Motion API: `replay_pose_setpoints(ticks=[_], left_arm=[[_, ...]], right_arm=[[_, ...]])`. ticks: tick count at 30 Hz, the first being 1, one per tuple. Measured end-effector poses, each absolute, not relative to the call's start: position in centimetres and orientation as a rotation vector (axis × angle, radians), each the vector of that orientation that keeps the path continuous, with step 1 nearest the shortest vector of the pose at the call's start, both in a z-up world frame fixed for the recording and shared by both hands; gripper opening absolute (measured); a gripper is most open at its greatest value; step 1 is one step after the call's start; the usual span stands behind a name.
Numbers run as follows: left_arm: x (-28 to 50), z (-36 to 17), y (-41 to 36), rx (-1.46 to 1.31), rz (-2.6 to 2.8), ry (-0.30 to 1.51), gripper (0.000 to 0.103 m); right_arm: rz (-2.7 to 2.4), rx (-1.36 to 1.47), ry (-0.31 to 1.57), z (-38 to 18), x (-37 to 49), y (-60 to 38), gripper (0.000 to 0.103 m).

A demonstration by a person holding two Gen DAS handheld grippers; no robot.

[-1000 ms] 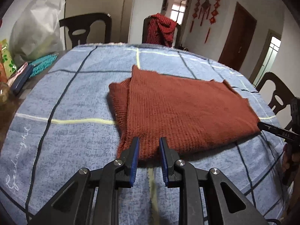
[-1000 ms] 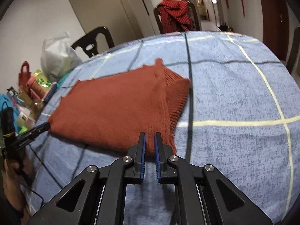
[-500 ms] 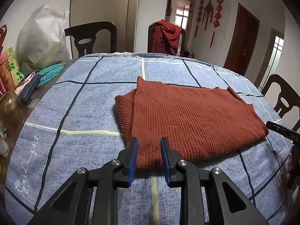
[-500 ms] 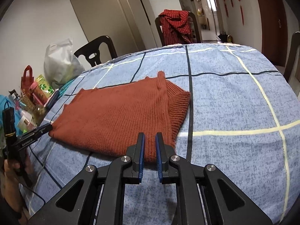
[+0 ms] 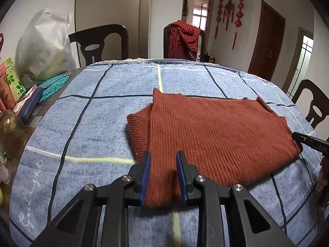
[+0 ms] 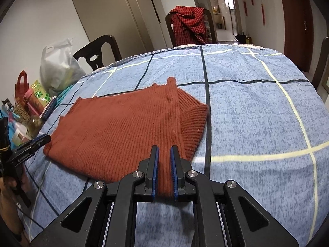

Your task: Fold small clothes

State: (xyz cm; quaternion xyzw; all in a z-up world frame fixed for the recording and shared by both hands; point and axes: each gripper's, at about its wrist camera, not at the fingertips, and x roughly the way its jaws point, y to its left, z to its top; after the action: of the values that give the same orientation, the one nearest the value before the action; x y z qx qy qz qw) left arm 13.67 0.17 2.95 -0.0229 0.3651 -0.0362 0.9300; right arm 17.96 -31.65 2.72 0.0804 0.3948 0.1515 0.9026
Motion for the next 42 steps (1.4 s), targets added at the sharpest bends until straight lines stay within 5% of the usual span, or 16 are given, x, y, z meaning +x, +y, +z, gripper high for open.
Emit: replay_pose_setpoints(ticks=[14,16,18,42], left_arm=[[16.3,2.2,1.9,-0.100,-0.067,0.785,0.029],[16.4,1.9,2.6,-0.142,-0.077,0.790,0.033],[16.3,1.7,3.3,-0.197,-0.100,0.793,0.034],[19.7,0.8,4.1,-0.320,-0.103,0.817,0.044]], right_arm=[[0.253,0.143,0.839,3.1,20.2,-32.3,0.012],[0.249,0.166,0.830,3.0,20.3,-32.9,0.025],[0.265,0.211,0.826,2.8,20.3,-33.8,0.049],[0.378,0.390,0.843,1.2,23.1,-35.5,0.049]])
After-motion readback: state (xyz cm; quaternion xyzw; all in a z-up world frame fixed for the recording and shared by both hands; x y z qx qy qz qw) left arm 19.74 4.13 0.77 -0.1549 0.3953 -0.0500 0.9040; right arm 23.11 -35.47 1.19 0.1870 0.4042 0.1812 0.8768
